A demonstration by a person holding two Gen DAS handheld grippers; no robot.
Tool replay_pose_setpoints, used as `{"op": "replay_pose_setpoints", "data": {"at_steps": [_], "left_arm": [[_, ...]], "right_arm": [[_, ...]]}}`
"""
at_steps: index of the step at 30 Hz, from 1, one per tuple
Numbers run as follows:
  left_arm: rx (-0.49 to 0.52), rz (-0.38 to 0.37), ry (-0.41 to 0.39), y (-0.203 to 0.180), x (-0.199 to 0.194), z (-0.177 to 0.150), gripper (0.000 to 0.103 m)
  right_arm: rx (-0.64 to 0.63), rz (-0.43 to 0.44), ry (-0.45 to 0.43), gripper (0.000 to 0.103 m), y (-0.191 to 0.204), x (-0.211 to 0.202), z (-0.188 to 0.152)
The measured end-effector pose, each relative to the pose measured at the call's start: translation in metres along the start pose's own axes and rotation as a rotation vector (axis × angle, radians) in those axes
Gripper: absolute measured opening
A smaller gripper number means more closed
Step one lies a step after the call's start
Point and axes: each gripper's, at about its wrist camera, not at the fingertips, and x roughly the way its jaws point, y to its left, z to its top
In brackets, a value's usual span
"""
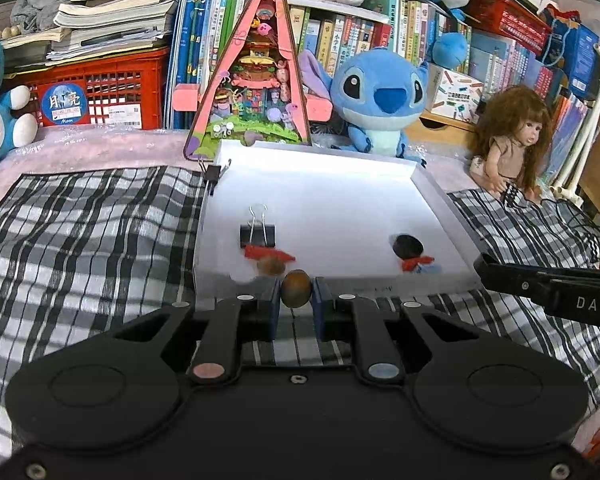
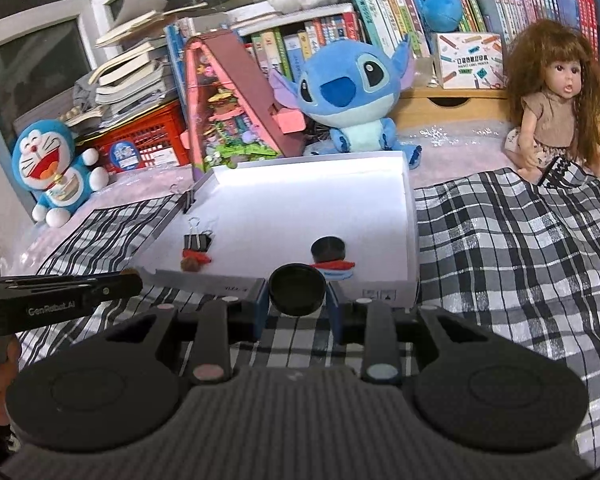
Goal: Organize rigid objects
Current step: 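Carry the nut in the left tool and the cap in the right tool over the tray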
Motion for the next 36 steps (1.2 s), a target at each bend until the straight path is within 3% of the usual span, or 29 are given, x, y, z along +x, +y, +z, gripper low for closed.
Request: {"op": "replay_pose_setpoints", "data": {"at_steps": [10, 19, 27, 36], "left_arm": [[-0.064, -0.046, 0.074, 0.006, 0.033, 0.048, 0.015], [-0.081, 0.005, 0.090, 0.010, 0.077, 0.081, 0.015], [-0.042, 0.074, 0.115, 0.015, 0.115, 0.092, 0.016], [-0.038, 0.075, 0.154, 0.017, 0.137, 0.086, 0.016]], "right_arm": [[0.024, -0.019, 0.053, 0.036, -0.003, 0.030, 0.037], [0.033, -0.077, 0.089, 0.036, -0.004, 0.065, 0.064], [0.024, -0.108, 0.106, 0.036, -0.007, 0.094, 0.072], [0.007, -0.140, 0.123, 0.036, -0.012, 0.121, 0.076]]}}
